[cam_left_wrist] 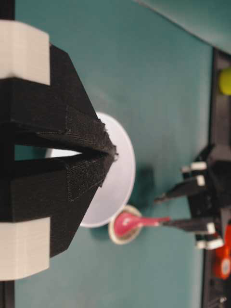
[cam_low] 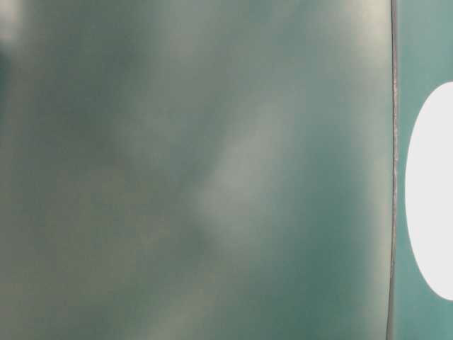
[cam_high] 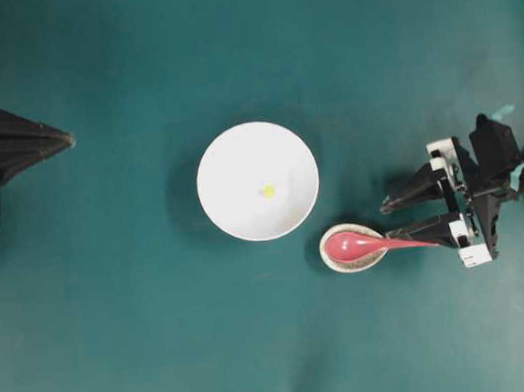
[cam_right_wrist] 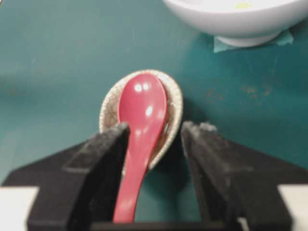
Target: Scoop the yellow hexagonal prism block from the bowl with a spoon using the right arm.
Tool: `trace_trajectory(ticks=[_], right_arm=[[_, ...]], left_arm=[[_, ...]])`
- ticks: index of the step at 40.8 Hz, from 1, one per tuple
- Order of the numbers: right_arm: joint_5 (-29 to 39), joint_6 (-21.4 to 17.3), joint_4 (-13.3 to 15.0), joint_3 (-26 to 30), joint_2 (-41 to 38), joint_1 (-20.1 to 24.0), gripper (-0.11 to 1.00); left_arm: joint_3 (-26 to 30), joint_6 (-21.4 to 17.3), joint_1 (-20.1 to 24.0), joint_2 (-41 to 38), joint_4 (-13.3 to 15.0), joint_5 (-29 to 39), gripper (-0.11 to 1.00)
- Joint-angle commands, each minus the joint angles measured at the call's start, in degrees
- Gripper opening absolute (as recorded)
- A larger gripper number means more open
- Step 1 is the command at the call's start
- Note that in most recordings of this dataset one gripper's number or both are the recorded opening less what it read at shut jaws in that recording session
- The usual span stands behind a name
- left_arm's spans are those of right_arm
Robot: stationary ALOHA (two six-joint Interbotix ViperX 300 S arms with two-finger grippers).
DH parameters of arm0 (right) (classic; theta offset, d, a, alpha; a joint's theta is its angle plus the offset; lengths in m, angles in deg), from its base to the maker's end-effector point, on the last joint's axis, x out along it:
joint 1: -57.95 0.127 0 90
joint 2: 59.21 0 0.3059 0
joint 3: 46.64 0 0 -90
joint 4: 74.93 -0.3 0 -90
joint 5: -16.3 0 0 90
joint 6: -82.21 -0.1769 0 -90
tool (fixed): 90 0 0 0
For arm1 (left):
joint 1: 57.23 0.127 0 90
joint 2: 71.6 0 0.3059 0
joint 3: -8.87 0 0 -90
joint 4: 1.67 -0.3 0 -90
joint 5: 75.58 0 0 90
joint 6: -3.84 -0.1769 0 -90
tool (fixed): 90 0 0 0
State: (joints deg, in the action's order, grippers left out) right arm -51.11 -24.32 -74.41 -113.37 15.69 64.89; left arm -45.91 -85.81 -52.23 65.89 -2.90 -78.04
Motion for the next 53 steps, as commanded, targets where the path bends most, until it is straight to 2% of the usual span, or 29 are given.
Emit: trace_trajectory(ticks=[1, 8, 10, 15, 21, 32, 53], right_arm=[[-3.6, 0.4, -1.6, 0.4, -1.4, 1.1, 0.54], [-5.6, 1.7, -6.5, 0.7, -4.4, 4.7, 0.54], [-6.5, 2.2, -9.8, 0.7, -5.4, 6.3, 0.53], [-8.7, 3.0, -15.5, 0.4, -6.6, 10.1, 0.53], [-9.6, 3.7, -19.1, 0.7, -6.9, 14.6, 0.53], [-9.6, 4.2, -22.1, 0.5, -7.0, 18.1, 0.53], [-9.2, 4.5, -22.5, 1.4, -9.9, 18.6, 0.5]], left_arm=[[1.4, 0.2, 0.1, -0.4, -0.1, -0.5, 0.03], [1.3, 0.4, 0.2, -0.5, -0.1, -0.5, 0.03], [1.4, 0.4, 0.1, -0.4, -0.1, -0.5, 0.03], [1.3, 0.4, 0.1, -0.6, -0.1, -0.5, 0.03], [1.3, 0.4, 0.1, -0.6, -0.1, -0.5, 0.03], [1.3, 0.5, 0.1, -0.7, 0.0, -0.5, 0.03], [1.2, 0.5, 0.1, -0.7, 0.0, -0.4, 0.03]])
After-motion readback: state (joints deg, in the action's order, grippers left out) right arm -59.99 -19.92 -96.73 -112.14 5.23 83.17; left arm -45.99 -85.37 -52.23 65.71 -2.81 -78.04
